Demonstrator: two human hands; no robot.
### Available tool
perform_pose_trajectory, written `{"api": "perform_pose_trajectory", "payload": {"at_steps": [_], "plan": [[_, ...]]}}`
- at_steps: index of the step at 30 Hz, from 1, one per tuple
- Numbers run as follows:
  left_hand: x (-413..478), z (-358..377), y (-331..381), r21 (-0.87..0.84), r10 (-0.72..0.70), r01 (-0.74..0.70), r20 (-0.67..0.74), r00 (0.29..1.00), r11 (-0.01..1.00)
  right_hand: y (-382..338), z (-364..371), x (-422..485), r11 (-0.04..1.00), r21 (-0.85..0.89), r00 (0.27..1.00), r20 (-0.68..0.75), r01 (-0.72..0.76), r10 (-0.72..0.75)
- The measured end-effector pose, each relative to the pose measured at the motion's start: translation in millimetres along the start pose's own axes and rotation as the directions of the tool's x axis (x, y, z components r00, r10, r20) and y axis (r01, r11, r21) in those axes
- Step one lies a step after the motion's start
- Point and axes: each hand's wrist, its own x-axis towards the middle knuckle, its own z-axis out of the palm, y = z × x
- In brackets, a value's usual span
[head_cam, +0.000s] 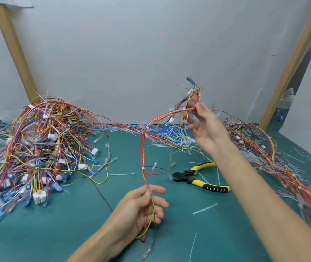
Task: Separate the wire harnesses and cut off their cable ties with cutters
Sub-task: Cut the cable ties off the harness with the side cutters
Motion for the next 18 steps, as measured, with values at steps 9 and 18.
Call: {"api": "perform_pose_trajectory", "payload": {"at_steps": [9,18], "plan": [[-2,0,2,0.036,-0.009,0.008,0.018,1.000,0.999,23,-5,-17,1.000,-0.013,0.998,0.069,0.013,-0.012],[-9,8,6,0.318,-0.065,0.021,0.129,0.990,0.948,5,-5,-10,0.976,-0.159,0.988,0.076,0.149,-0.138]]}}
